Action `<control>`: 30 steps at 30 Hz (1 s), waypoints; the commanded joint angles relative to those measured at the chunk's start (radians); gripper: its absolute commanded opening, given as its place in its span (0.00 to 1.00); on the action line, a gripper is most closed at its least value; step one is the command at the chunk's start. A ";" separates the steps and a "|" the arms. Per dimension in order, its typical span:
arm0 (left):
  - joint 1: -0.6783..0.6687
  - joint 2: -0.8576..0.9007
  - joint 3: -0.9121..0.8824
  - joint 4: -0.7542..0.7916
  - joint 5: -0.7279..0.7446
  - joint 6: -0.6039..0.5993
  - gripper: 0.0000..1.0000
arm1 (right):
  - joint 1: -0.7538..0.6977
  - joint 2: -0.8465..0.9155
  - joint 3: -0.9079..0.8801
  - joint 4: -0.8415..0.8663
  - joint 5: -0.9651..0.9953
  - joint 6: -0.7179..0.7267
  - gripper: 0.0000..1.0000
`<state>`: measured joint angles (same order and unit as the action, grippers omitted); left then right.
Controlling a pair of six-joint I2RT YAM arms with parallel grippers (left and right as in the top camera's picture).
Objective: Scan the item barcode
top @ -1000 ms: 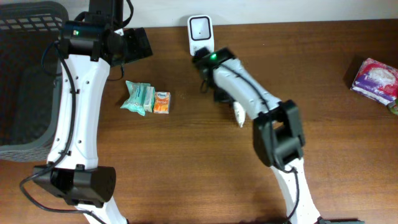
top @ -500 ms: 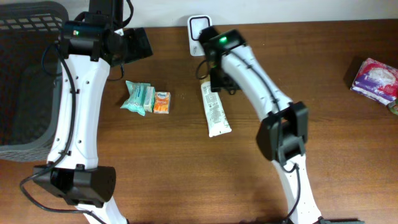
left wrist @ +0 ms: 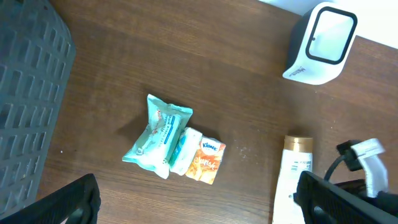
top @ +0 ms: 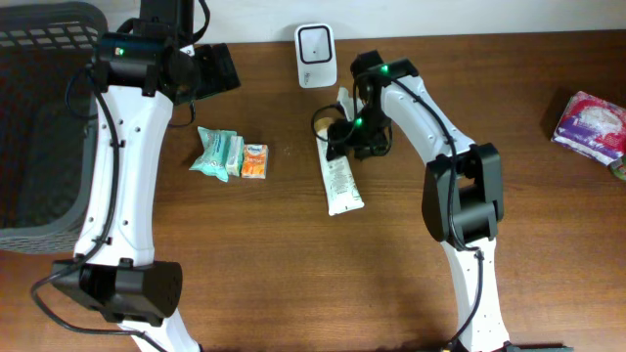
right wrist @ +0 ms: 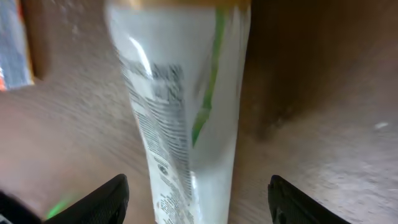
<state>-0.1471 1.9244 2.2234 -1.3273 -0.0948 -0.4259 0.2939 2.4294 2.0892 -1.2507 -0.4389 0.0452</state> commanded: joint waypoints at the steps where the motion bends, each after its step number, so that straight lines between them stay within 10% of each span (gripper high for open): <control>1: 0.006 0.000 0.003 0.002 -0.011 0.016 0.99 | -0.007 0.003 -0.076 0.027 -0.034 -0.011 0.69; 9: 0.006 0.000 0.003 0.002 -0.011 0.016 0.99 | -0.010 0.002 -0.139 0.080 -0.112 -0.011 0.04; 30: 0.006 0.000 0.003 0.002 -0.011 0.016 0.99 | -0.099 -0.056 0.402 0.121 -0.560 -0.371 0.04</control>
<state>-0.1471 1.9244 2.2234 -1.3277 -0.0948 -0.4259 0.2028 2.4172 2.4081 -1.1248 -0.8864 -0.2958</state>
